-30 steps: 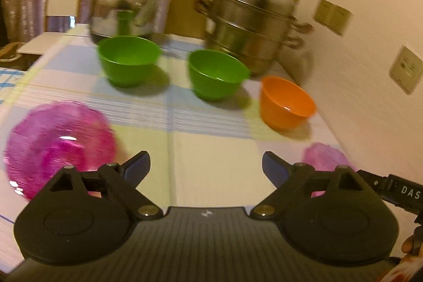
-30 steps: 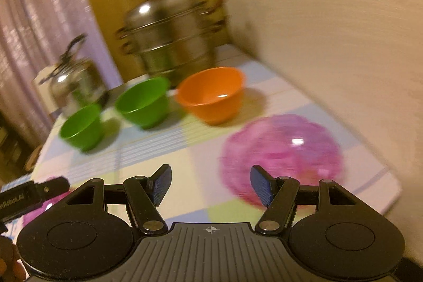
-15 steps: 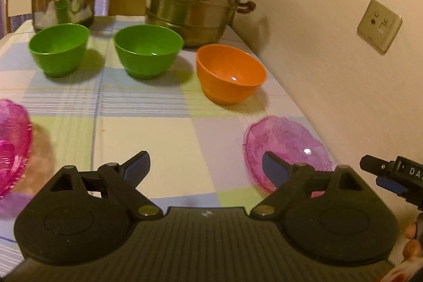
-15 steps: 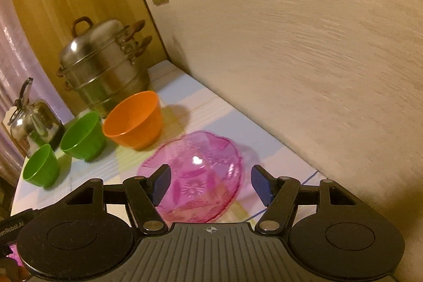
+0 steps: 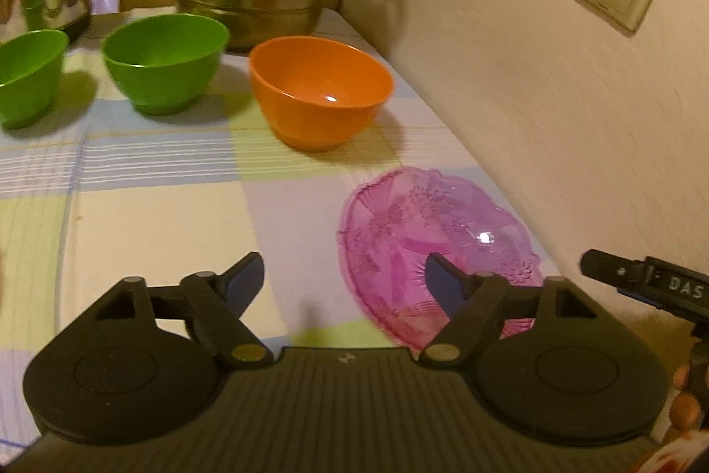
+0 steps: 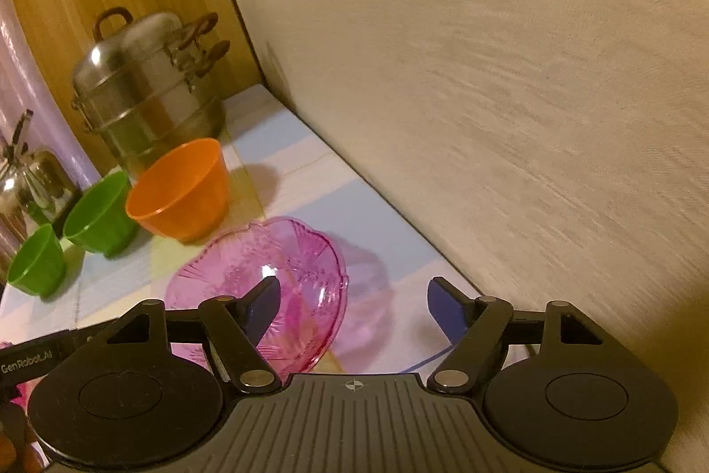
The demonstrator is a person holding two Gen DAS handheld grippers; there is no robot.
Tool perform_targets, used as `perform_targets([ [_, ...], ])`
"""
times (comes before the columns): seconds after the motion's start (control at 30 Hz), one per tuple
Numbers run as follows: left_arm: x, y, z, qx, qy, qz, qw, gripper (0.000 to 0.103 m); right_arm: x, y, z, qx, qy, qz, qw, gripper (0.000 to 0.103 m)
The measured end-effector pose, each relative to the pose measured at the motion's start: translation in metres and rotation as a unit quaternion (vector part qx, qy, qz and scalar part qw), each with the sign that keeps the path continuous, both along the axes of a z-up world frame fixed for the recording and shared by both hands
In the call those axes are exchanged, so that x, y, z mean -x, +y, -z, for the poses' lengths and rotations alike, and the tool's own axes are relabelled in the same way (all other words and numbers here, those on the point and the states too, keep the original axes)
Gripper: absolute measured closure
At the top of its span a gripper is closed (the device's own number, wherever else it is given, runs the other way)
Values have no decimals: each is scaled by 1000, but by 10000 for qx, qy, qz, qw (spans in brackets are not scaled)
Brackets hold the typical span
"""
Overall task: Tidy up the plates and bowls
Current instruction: 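Move both grippers to the small pink plate beside the wall, then close both grippers on the rim of the small pink plate, then lift the small pink plate and carry it over the first pink plate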
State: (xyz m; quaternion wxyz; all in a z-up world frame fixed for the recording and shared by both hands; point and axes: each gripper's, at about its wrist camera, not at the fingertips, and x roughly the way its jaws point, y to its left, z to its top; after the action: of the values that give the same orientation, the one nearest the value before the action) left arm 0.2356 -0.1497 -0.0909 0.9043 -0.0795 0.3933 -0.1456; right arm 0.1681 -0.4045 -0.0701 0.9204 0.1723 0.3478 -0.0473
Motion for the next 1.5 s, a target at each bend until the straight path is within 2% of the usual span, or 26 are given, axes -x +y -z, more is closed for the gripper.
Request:
perform_targets([
  [0.1,-8,-7,9,32,62,69,10000,36,-10,0,9,54,63,-80,9999,30],
  [0.27,-21,-12,23,63,196,86,9998,50,-27,-1,25,80,223,-178,9996,44],
  [0.5,-32,-11,31,179,309,62,9993,70,-42,0,37,119,338,-288,9989,52],
  [0.63,-34,-12,32,202,318,49,9993,80,-49,0,41,123,398,-336,9986,63],
  [0.73,-35,-12,34,201,319,60,9993,85,-52,1,43,132,432,-341,9984,67],
  [0.9,-38,-11,36,194,361,61,9991,91,-54,3,46,101,469,-409,9980,78],
  [1.07,-39,-9,37,200,406,61,9990,96,-57,8,47,72,501,-479,9976,95],
  [1.5,-37,0,23,236,379,36,9990,96,-57,13,30,43,477,-510,9976,96],
])
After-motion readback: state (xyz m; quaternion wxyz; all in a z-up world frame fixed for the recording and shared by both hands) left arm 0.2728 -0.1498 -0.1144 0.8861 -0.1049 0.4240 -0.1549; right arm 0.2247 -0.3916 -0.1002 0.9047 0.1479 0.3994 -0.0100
